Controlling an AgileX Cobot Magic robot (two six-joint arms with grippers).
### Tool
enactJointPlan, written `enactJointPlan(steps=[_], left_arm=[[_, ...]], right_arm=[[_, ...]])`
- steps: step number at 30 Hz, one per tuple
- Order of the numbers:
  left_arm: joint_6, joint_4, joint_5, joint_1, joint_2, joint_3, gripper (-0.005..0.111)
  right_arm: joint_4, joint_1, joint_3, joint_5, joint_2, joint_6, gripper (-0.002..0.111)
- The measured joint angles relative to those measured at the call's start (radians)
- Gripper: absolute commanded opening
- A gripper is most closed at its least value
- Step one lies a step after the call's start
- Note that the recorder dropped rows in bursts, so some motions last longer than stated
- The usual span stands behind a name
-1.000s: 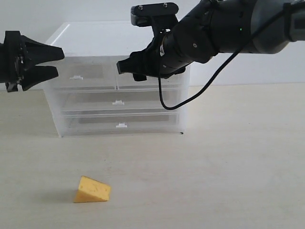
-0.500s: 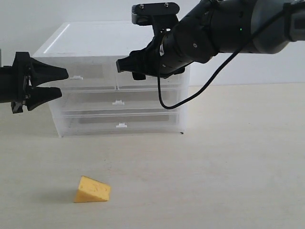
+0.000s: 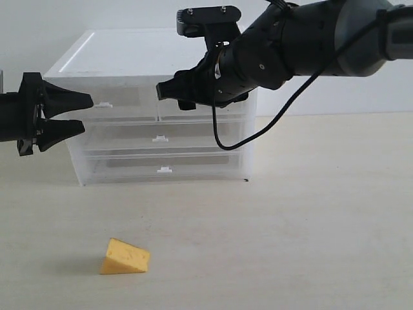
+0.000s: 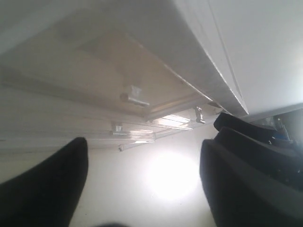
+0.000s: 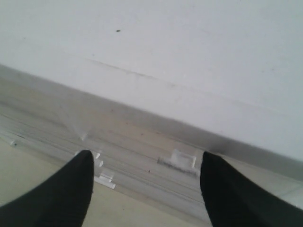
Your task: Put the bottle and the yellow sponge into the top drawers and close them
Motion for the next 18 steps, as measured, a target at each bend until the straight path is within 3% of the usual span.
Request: enactJointPlan(steps=[18], left_arm=[[0.000,-0.036,-0.034,-0.026,0.050,-0.011,0.062]], right_arm=[[-0.026,0.000,0.000,0.000,0.004,0.016,0.059]])
